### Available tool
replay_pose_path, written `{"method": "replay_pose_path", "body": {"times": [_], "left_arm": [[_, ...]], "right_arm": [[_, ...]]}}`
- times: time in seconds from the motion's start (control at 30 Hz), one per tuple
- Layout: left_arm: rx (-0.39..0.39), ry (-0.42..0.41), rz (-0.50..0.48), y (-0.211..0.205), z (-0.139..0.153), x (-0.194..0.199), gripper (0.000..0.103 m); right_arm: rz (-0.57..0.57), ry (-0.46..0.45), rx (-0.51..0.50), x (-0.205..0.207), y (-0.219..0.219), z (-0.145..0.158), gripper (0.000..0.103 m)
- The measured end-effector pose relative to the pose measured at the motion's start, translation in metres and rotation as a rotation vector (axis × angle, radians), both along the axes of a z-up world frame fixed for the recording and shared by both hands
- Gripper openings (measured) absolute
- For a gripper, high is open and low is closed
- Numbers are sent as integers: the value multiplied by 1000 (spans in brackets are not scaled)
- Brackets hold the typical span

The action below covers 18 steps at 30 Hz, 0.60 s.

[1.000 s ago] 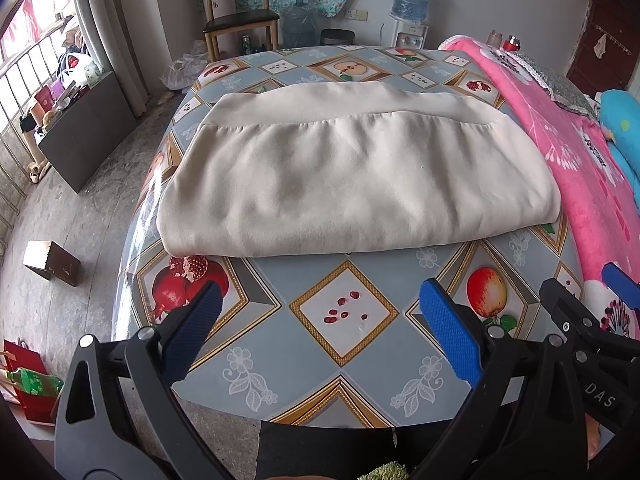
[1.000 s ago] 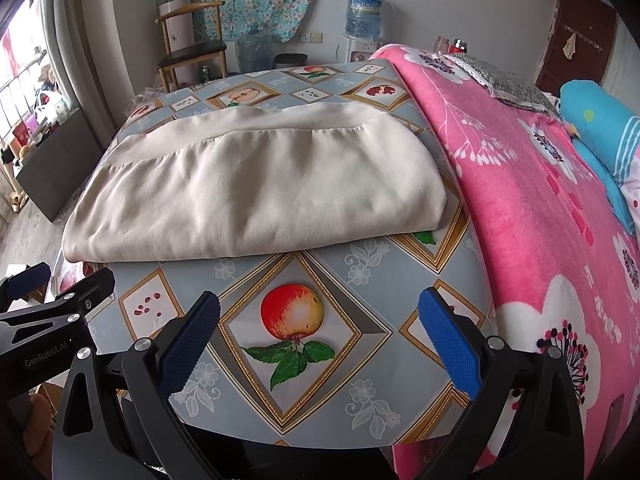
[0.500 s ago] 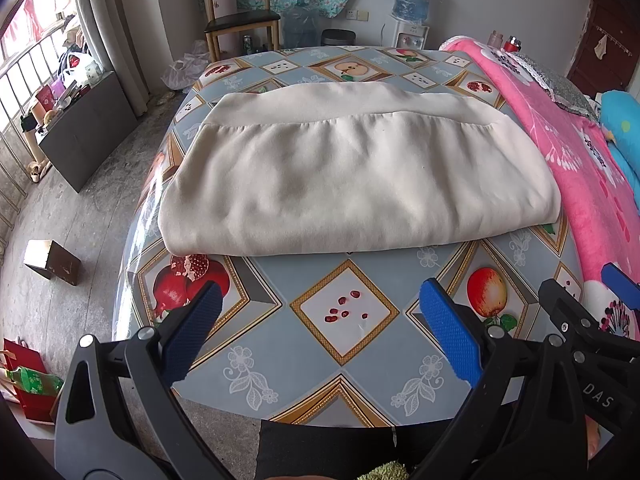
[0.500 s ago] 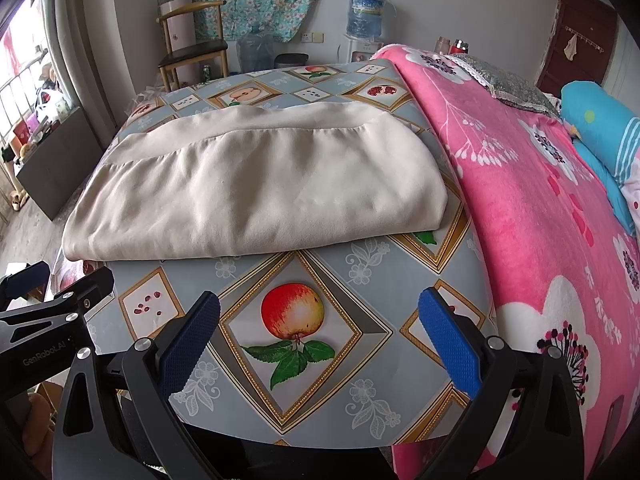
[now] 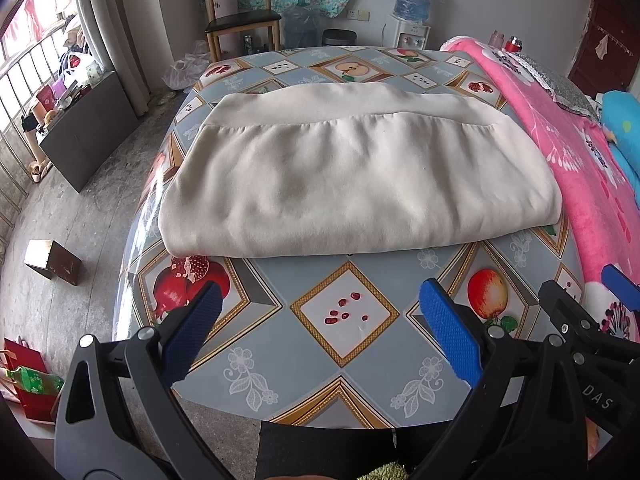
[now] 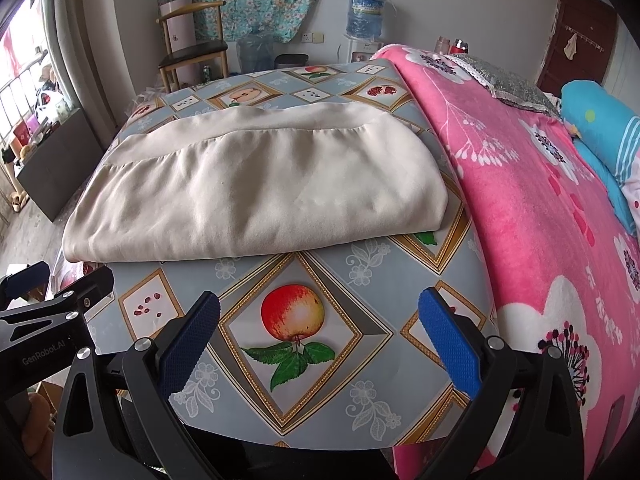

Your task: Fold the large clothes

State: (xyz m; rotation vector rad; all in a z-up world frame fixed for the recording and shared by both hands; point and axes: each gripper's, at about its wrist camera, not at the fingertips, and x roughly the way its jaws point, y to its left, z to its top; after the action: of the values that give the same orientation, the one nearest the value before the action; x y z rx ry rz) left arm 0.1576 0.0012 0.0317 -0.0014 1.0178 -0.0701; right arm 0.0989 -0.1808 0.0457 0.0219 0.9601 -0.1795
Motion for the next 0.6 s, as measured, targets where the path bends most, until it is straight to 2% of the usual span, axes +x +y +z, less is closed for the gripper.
{"method": "replay_pose_path", "body": {"times": [0.6], "left_arm": [[-2,-5,1,0,2,0,96]], "right_arm": [[-6,-8,-3,0,-2,1,97]]}}
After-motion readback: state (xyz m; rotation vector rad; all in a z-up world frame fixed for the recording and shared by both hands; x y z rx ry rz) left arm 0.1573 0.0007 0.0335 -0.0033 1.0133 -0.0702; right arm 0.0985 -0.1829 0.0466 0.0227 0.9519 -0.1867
